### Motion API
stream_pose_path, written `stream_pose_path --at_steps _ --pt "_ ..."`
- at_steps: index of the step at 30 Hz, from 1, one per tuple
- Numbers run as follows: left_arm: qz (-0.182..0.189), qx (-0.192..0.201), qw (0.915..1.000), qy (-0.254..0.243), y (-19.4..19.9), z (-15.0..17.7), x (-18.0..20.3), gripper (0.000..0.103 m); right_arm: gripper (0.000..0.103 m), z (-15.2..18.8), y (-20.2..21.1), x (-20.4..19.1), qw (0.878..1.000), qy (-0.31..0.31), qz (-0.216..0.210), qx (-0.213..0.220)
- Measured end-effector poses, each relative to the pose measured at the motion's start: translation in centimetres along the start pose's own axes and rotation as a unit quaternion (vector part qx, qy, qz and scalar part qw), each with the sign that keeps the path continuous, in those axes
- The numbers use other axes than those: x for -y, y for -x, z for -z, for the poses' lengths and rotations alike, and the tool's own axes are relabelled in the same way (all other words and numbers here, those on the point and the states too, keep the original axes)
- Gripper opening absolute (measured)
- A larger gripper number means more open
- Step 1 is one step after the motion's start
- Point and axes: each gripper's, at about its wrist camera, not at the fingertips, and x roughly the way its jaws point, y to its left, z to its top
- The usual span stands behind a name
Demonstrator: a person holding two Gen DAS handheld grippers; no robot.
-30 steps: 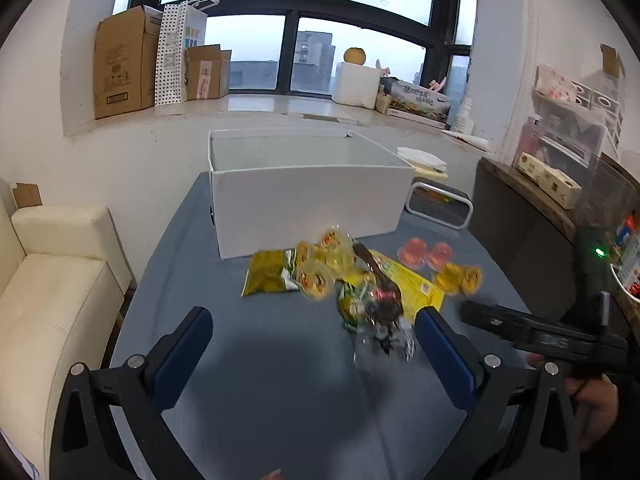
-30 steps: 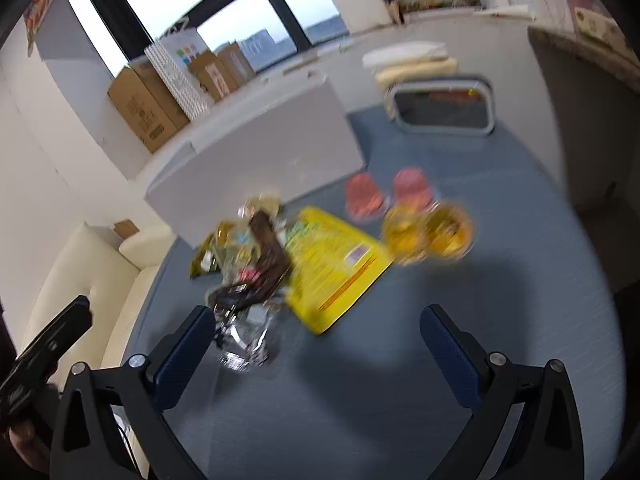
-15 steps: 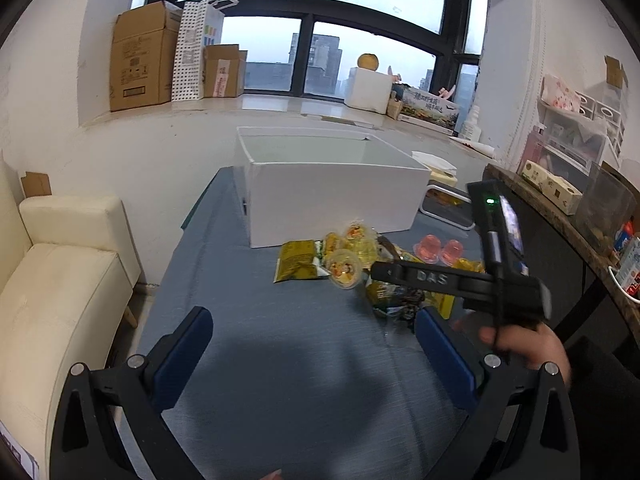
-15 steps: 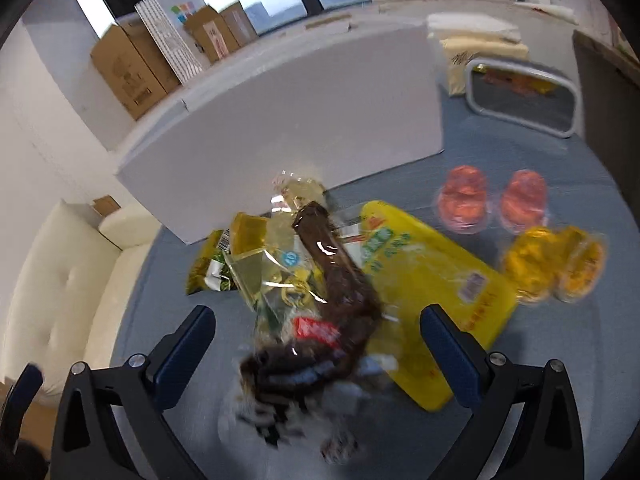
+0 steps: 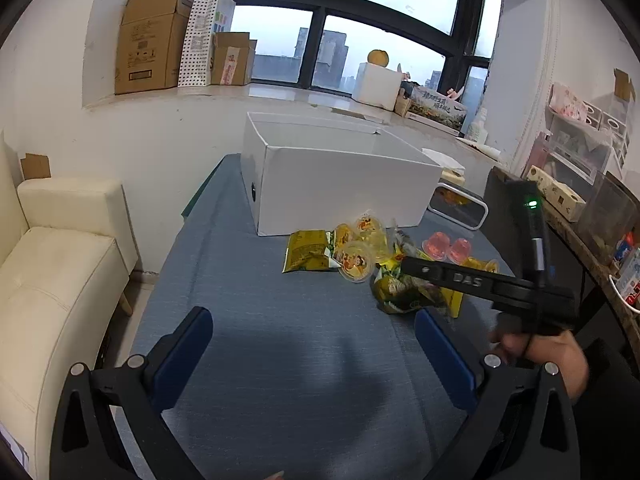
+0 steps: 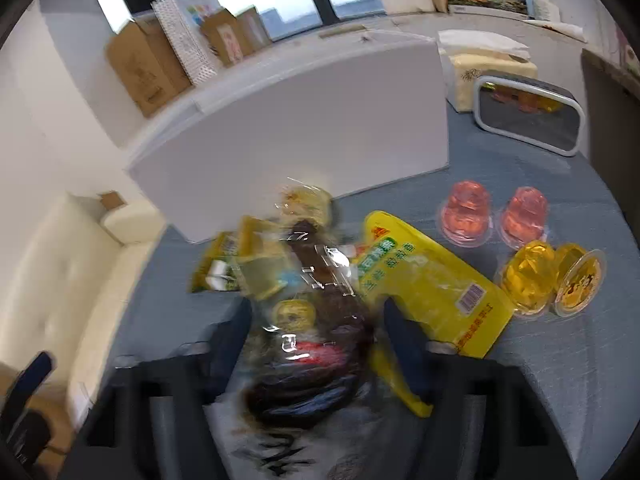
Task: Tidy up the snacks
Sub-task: 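Grasp the small green triangular packet with the left tool while the right tool holds the sausage, then carry both snacks over the white box and release them inside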
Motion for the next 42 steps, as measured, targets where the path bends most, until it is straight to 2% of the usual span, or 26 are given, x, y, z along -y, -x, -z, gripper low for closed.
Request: stream_pose_path --at_steps 3,6,11,15,22,24,26,27,32,42 --pt "0.000 -0.007 1.0000 -0.003 -0.7 -0.1 0.3 0.103 0.062 0.0 1.4 -0.1 1.000 0.024 0.002 0.005" --pt "0.004 -0.012 0.9999 -0.006 -1.4 -0.2 0.8 0.103 0.062 0.1 2.9 1.0 1.000 0.014 -0.017 0.015" --pt "0.014 -0.029 0.9988 -0.038 -3.6 -0.4 2.9 0.103 0.062 0.5 6.6 2.8 0.999 0.018 -0.012 0.042" --pt "0.026 -0.058 0.9966 -0.053 -7.4 -0.5 5.8 0.103 0.062 1.2 9.2 4.3 0.998 0.011 -0.007 0.057" --pt "0.026 -0.104 0.9916 -0.072 -14.3 -1.0 9.6 0.103 0.062 2.5 11.0 6.1 0.998 0.001 -0.009 0.060" --pt "0.019 -0.112 0.9911 -0.070 -15.3 -1.0 9.8 0.093 0.062 2.7 11.1 6.6 0.998 -0.004 -0.011 0.060" --pt "0.019 -0.131 0.9888 -0.069 -16.4 -1.0 10.0 0.067 0.062 2.8 11.2 7.0 0.998 -0.006 -0.011 0.059" --pt "0.022 -0.138 0.9879 -0.067 -16.9 -0.9 9.9 0.061 0.062 2.9 11.3 7.2 0.998 -0.008 -0.012 0.059" --pt "0.048 -0.124 0.9887 -0.068 -15.8 -0.9 9.9 0.056 0.062 2.9 11.3 7.4 0.998 -0.009 -0.018 0.060" --pt "0.066 -0.037 0.9950 -0.065 -6.6 -3.3 8.1 0.056 0.062 1.9 10.2 5.3 0.998 0.031 -0.017 0.060"
